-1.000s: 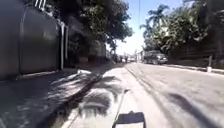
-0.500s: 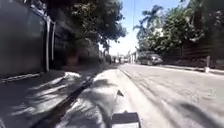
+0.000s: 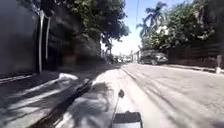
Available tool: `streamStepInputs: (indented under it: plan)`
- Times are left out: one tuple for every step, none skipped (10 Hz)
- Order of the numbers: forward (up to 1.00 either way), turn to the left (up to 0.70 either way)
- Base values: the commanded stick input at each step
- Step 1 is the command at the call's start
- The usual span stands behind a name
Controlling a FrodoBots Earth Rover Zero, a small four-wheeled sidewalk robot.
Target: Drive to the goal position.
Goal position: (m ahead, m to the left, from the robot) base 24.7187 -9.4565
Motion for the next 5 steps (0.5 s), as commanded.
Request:
streamStepInputs:
  plan:
    - [1.00,-0.03]
    - [1.00,-0.03]
    - [1.00,-0.03]
    - [1.00,-0.06]
    - [1.00,-0.25]
